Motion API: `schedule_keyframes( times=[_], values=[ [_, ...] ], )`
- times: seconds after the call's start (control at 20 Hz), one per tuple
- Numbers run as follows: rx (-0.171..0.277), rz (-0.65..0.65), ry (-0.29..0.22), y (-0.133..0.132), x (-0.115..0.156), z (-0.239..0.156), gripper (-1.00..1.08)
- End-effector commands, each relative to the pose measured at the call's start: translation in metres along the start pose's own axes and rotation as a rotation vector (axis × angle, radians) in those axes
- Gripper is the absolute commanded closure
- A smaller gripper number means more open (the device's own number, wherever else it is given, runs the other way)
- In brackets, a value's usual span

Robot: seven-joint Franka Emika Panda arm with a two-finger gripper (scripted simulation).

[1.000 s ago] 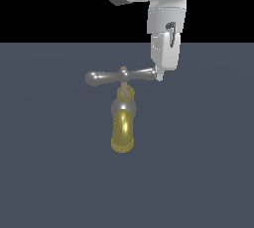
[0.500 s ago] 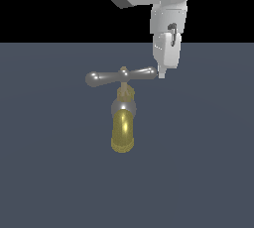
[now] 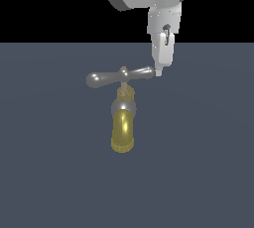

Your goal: Turn on the faucet by rotating a designated handle.

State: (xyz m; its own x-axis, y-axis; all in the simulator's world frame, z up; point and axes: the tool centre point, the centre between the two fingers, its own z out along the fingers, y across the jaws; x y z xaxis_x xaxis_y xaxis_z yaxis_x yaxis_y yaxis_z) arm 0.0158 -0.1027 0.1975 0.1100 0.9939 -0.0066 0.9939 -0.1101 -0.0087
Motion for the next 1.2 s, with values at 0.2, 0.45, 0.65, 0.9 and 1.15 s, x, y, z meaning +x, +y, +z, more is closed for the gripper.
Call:
schedule_keyframes(
  times=[0.2, 0.45, 0.65, 0.9, 1.15],
  values=[
    [-0.006, -0.037, 0.007, 0.022, 0.038, -0.001, 1.08],
    [-0.008, -0.04, 0.007, 0.036, 0.05, -0.002, 1.08],
    [-0.008, -0.041, 0.007, 0.045, 0.056, -0.002, 1.08],
    [-0.005, -0.011, -0.003, 0.044, 0.058, -0.001, 1.08],
    [-0.007, -0.025, 0.002, 0.048, 0.099, -0.002, 1.08]
  ],
)
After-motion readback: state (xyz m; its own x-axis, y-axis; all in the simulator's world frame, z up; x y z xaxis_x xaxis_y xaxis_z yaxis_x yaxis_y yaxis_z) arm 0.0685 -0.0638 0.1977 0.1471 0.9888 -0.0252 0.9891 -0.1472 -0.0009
